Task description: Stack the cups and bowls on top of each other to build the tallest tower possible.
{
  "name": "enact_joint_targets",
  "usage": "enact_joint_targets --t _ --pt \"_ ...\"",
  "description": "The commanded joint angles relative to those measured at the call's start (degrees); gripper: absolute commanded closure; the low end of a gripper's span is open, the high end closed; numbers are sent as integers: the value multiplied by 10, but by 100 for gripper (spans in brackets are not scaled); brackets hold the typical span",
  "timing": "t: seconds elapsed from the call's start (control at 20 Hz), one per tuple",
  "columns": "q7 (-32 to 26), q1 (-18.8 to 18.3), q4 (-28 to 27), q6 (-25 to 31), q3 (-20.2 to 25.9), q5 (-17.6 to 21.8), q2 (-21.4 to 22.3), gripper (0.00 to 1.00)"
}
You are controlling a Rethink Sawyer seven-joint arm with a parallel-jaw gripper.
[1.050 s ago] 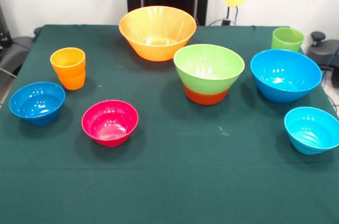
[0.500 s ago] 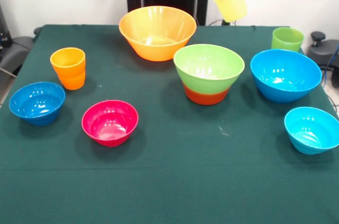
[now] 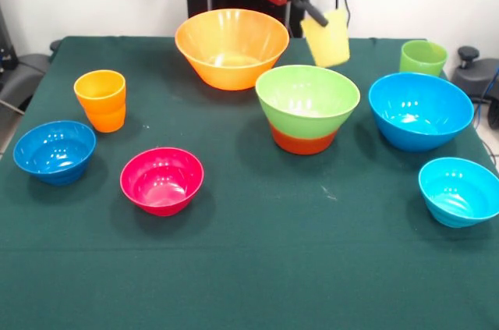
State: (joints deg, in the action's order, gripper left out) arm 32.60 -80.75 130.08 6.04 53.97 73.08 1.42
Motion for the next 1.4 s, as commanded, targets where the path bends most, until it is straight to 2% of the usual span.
enact_joint_targets --t 0.05,0.1,0.25,0.65,0.7,0.8,0.85,0.9,1.0,1.15,1.4 --pt "-31 195 -131 -263 -191 -52 150 100" --pt "-45 232 -132 -303 -229 -84 159 100" --pt "-31 282 -143 -332 -270 -106 178 100" --pt "40 318 -166 -338 -292 -70 205 100" --pt "64 309 -166 -315 -277 -48 209 100" --pt "100 302 -158 -254 -256 -31 220 100" --pt "103 296 -151 -195 -240 -29 227 100" --pt "91 286 -141 -135 -220 -47 232 100" --pt "55 260 -121 -50 -181 -89 243 100" --pt "32 265 -107 13 -174 -142 275 100" --pt "60 320 -112 45 -213 -180 289 100"
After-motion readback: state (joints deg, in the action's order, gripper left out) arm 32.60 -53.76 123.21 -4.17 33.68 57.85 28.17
